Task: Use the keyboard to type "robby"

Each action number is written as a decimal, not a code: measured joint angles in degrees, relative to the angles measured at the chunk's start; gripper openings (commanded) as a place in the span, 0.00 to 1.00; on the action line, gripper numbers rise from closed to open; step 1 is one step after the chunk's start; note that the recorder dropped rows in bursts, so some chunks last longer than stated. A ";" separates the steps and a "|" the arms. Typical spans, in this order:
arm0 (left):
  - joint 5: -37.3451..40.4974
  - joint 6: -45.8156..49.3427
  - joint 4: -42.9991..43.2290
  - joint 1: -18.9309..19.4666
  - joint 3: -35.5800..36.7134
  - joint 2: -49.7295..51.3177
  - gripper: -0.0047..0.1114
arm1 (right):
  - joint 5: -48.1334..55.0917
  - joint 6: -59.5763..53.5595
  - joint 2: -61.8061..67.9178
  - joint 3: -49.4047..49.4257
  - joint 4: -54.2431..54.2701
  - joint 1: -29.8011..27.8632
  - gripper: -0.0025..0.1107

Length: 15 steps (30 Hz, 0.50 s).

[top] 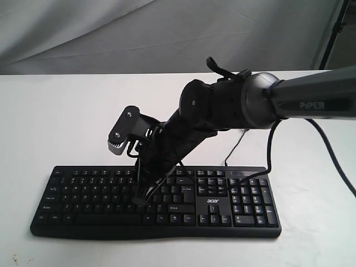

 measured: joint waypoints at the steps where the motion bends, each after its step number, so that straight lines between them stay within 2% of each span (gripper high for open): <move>1: 0.00 0.00 0.00 0.00 0.00 0.00 0.04 | 0.00 0.00 -0.09 0.11 0.10 -0.05 0.02; 15: 0.00 0.00 0.00 0.00 0.00 0.00 0.04 | -0.38 0.10 0.38 0.72 0.20 -0.05 0.02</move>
